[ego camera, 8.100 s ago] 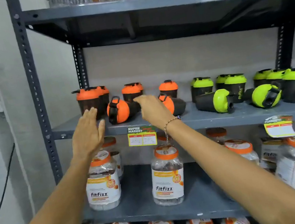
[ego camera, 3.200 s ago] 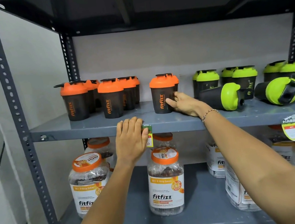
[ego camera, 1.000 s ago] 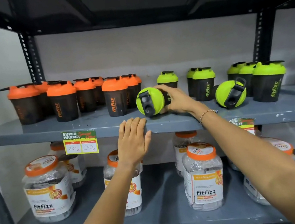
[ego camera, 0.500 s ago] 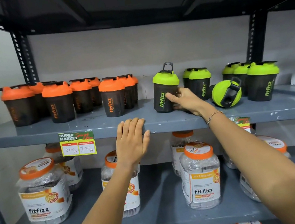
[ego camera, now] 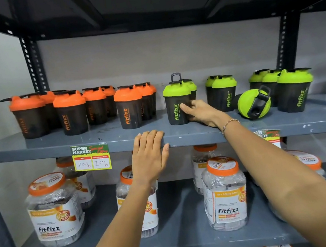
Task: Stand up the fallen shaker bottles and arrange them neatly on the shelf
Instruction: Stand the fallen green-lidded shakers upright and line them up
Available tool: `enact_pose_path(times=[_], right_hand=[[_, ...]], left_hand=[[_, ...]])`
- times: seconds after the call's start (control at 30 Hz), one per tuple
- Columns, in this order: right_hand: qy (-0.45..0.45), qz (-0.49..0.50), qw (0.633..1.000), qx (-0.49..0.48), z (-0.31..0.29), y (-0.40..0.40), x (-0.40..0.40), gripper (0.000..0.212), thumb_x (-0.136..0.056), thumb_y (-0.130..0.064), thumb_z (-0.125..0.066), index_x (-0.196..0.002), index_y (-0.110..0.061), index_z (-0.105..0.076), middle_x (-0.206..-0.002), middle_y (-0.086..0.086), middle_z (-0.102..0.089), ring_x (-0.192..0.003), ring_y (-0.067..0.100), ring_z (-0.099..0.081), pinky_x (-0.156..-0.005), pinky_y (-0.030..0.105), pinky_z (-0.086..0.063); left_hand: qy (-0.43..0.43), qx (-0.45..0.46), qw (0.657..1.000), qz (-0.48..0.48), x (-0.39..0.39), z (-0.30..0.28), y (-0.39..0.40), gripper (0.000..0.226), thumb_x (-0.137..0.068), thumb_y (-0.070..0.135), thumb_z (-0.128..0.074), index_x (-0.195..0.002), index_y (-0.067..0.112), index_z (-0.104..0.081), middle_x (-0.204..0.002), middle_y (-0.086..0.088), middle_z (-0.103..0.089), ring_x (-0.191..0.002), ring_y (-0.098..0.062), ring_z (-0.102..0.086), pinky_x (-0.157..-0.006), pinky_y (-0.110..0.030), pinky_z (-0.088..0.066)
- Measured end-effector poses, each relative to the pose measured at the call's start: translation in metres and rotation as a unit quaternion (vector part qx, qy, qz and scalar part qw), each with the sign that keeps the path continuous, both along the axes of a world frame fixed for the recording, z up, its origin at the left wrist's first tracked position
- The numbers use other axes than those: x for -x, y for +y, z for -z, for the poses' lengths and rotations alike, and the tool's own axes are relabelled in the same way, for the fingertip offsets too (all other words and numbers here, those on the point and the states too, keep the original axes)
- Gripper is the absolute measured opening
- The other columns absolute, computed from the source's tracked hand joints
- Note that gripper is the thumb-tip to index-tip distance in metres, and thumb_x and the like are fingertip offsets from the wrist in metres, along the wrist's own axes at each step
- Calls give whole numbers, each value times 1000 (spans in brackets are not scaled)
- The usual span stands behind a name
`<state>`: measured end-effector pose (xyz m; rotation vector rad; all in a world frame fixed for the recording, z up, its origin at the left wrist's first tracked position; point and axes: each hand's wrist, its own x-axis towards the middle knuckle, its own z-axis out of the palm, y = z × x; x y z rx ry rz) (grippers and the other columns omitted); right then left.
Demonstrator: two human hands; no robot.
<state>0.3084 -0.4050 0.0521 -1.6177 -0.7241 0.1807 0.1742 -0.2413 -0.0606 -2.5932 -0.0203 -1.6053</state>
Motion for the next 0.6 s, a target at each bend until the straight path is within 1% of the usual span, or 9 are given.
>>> enact_pose_path(times=[0.07,0.1,0.2,0.23,0.37,0.43,0.47,0.53,0.6], right_hand=[[-2,11,1000,1,0,-4,3,39,-94,-22,-54,-128,-3,-49,-132,15,-58,-109,18,-59,-71,16,-56],[-10,23,1000,8,-1,-7,6,43,-94,-22,-54,-131,-2,-46,-134,14,-56,-110,17,-57,-74,17,-55],[-98,126,985,71,-3,-21,18,53,-92,-30,-55,-137,-4,-41,-137,11,-53,-116,15,-52,-98,30,-45],[-141,166,972,90,-6,-27,24,51,-92,-31,-55,-135,-5,-45,-135,11,-55,-117,16,-52,-101,30,-41],[-281,245,924,87,-23,-58,53,28,-91,-19,-57,-115,-8,-64,-116,9,-68,-103,15,-60,-87,15,-41],[-320,275,905,55,-32,-81,67,23,-89,-13,-60,-109,-5,-68,-106,7,-69,-95,13,-62,-78,4,-41],[-332,291,896,39,-36,-93,72,22,-87,-12,-61,-106,-5,-69,-101,6,-69,-91,12,-62,-76,4,-42],[-336,332,881,5,-42,-124,75,19,-84,-12,-63,-102,-7,-70,-95,3,-69,-86,11,-62,-79,15,-48],[-318,382,868,-20,-41,-161,69,20,-83,-9,-61,-101,-7,-70,-96,7,-70,-86,13,-63,-83,26,-51]], left_hand=[[1,5,1000,1,0,1,-1,39,-95,38,-37,-118,14,-57,-118,-5,-59,-109,-26,-53,-107,-39,-27],[0,8,1000,2,1,1,-1,38,-95,38,-37,-117,14,-57,-117,-5,-59,-109,-26,-53,-107,-39,-27],[-5,31,999,13,2,0,-6,37,-96,36,-33,-115,14,-56,-116,-4,-59,-109,-25,-52,-109,-39,-25],[-10,47,999,17,2,-1,-10,36,-96,36,-33,-114,14,-56,-115,-4,-59,-111,-25,-52,-110,-39,-24],[-39,110,993,27,3,-5,-31,36,-95,32,-34,-110,15,-62,-115,-3,-61,-119,-25,-50,-116,-41,-13],[-28,85,995,51,1,-7,-47,37,-95,32,-36,-112,13,-63,-115,-3,-62,-119,-26,-52,-116,-41,-15],[-17,69,995,70,0,-7,-57,38,-95,32,-37,-113,11,-63,-115,-4,-63,-118,-26,-54,-116,-41,-16],[-2,63,993,101,-4,-11,-78,39,-95,32,-37,-114,10,-63,-115,-4,-64,-115,-25,-57,-116,-40,-17],[14,52,992,117,-9,-15,-98,39,-95,32,-37,-114,10,-63,-114,-4,-65,-112,-23,-58,-115,-40,-18]])
